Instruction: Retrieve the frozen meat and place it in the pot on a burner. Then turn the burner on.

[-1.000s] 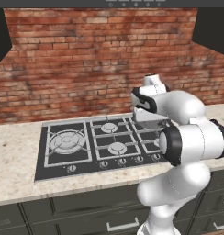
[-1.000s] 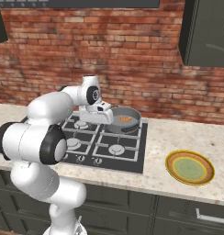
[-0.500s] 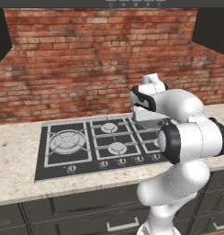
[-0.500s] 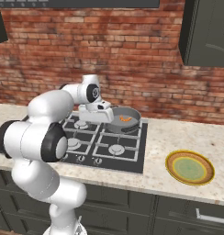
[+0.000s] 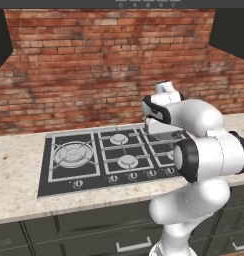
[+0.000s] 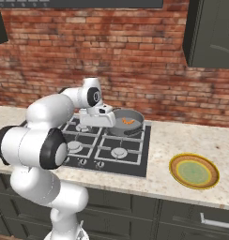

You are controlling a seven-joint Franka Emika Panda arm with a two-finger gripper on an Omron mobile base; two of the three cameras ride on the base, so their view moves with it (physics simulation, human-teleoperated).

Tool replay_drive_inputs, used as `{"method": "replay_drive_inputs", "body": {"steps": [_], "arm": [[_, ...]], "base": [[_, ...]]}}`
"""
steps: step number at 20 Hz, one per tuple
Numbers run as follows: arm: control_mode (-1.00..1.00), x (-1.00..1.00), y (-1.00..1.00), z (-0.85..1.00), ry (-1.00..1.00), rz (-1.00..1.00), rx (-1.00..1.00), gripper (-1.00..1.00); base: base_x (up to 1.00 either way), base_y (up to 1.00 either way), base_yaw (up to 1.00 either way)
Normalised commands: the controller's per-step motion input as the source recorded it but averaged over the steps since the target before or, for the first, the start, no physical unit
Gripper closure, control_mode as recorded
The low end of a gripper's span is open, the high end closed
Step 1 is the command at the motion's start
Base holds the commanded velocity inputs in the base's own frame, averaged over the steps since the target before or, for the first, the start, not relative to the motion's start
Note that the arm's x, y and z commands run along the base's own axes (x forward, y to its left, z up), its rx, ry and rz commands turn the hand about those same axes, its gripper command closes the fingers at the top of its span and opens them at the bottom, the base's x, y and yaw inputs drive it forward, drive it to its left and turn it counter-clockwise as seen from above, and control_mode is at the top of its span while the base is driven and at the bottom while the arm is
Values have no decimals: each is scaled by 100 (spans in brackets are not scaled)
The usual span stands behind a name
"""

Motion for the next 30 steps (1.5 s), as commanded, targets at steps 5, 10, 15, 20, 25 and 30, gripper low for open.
{"method": "replay_drive_inputs", "body": {"steps": [5, 10, 15, 20, 25, 30], "arm": [[-100, -9, 4, -2, 0, 2, -2, -100], [-100, -5, 8, 0, 0, 3, -2, -100], [-100, -8, 30, -4, 0, 5, -1, -100], [-100, 0, 54, -6, 0, 4, 2, -100], [-100, 0, 33, 0, 0, 12, 12, -100], [-100, 0, 0, 0, -12, 10, 13, -100]], "base": [[0, 0, 0], [0, 0, 0], [0, 0, 0], [0, 0, 0], [0, 0, 0], [0, 0, 0]]}}
